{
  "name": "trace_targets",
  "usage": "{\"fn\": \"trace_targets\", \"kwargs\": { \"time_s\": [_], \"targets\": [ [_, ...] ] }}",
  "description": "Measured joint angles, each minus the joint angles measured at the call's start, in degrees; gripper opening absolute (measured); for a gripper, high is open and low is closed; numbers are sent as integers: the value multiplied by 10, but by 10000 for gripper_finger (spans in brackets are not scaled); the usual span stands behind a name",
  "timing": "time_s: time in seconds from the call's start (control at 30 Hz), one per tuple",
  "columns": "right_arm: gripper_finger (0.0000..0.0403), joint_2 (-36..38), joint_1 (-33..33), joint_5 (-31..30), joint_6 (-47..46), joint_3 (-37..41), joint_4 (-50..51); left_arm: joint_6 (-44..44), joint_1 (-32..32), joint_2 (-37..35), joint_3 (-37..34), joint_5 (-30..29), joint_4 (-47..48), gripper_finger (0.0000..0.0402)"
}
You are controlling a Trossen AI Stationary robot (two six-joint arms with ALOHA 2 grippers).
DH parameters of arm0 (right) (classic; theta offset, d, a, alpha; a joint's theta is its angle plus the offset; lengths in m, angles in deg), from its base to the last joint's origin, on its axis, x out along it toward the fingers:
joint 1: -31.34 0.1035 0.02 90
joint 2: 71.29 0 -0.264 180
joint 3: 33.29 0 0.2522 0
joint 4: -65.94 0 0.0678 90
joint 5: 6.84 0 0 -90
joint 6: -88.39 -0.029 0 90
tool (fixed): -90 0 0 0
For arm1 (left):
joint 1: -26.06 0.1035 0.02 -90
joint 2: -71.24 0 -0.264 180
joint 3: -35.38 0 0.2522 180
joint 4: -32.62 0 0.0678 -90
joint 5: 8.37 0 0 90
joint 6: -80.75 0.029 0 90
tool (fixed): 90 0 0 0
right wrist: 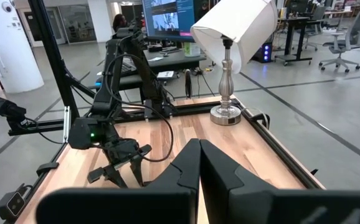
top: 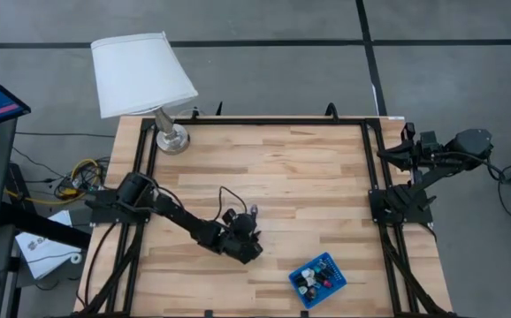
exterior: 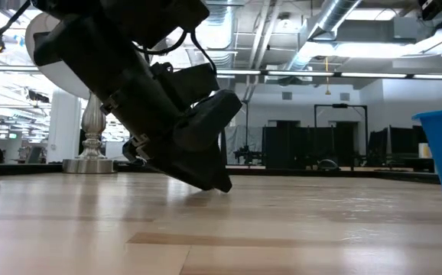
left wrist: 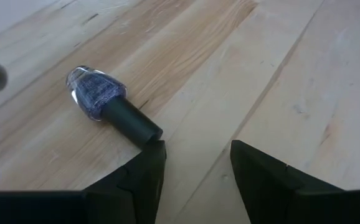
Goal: Pick & Place Nail Polish
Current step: Put the violet nail polish into the blue bin
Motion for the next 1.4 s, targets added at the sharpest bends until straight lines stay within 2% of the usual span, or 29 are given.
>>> {"fn": "trace_targets", "kwargs": {
  "time_s": [0.27, 0.53, 0.63, 0.73, 0.87, 1.03, 1.4],
  "targets": [
    [0, 0, 0, 0, 0, 0, 0, -2, -1, -7, -2, -23, 28, 179],
    [0, 0, 0, 0, 2, 0, 0, -27, 6, -54, -3, -66, 135, 179],
    [0, 0, 0, 0, 2, 0, 0, -28, 9, -66, -5, -80, 133, 179],
    [0, 0, 0, 0, 2, 0, 1, -25, 9, -69, -5, -120, 126, 179],
    [0, 0, 0, 0, 2, 0, 3, -23, 14, -64, -4, -151, 87, 179],
    [0, 0, 0, 0, 2, 0, 8, 3, 32, -37, -4, -161, 26, 179],
    [0, 0, 0, 0, 2, 0, 18, -23, 19, 1, -16, -153, 23, 179]
  ]
}}
